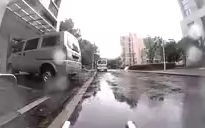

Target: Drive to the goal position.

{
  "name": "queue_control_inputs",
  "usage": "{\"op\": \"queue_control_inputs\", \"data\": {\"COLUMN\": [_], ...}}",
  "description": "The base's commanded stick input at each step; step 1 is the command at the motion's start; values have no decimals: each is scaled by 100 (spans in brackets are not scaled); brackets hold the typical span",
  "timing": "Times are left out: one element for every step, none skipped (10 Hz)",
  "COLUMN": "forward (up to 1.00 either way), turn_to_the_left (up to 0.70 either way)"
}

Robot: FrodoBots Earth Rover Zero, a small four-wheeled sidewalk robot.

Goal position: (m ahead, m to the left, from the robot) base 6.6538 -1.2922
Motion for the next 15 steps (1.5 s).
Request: {"op": "queue_control_inputs", "data": {"forward": [70, 70, 70, 70, 70, 70, 70, 70, 70, 70, 70, 70, 70, 70, 70], "turn_to_the_left": [0, 0, 0, 0, 0, 0, 0, 0, 0, 0, 0, 0, 0, 0, 0]}}
